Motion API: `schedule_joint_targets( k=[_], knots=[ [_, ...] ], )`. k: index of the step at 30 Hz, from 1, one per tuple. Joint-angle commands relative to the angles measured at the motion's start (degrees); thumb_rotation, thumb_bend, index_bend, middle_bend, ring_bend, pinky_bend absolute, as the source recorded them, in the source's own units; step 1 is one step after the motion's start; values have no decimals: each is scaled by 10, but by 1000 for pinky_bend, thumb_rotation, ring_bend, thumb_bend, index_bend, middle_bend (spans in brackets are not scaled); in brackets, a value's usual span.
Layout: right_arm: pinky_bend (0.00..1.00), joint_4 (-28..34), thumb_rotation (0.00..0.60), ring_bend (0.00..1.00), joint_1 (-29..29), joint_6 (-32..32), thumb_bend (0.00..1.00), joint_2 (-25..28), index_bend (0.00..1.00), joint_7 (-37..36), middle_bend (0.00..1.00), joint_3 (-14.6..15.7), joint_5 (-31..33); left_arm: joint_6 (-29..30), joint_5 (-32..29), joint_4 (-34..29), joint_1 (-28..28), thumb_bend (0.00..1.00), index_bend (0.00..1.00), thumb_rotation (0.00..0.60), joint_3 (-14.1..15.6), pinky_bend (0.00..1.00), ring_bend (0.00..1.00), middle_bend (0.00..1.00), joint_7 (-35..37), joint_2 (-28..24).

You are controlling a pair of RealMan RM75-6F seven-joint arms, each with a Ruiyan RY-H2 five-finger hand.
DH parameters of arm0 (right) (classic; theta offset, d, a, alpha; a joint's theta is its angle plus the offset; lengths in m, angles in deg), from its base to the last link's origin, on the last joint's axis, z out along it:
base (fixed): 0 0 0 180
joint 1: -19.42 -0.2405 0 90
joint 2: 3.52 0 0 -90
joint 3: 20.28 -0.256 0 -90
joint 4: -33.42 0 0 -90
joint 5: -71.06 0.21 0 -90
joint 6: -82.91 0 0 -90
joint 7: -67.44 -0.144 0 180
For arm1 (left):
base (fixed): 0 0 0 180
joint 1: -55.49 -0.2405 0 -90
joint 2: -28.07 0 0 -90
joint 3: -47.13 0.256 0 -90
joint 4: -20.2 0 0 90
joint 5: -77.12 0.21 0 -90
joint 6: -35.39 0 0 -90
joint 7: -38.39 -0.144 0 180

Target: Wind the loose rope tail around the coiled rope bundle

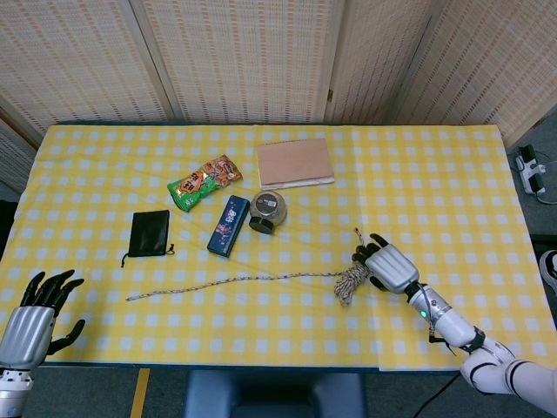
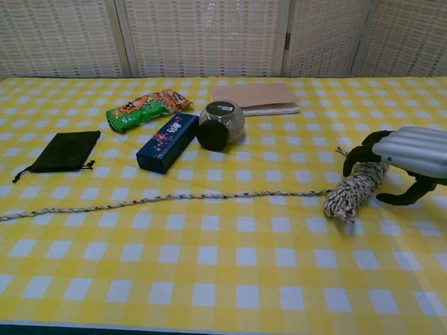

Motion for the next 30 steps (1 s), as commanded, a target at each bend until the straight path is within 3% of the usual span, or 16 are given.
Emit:
schedule_joint_targets(
  k=[1,17,30],
  knots=[
    [163,-6,600,325,1,6,407,-4,368,-1,309,3,1,-1,-1,3,0,357,236,600,0,76,166,143,2,1],
    [462,-12,600,526,19,67,408,-4,649,-43,514,7,4,-11,48,0,30,357,268,600,2,86,171,144,12,-3],
    [481,108,600,585,21,108,408,56,707,-15,549,-20,17,-103,74,-5,134,357,348,600,-27,198,261,226,37,19]
  ],
)
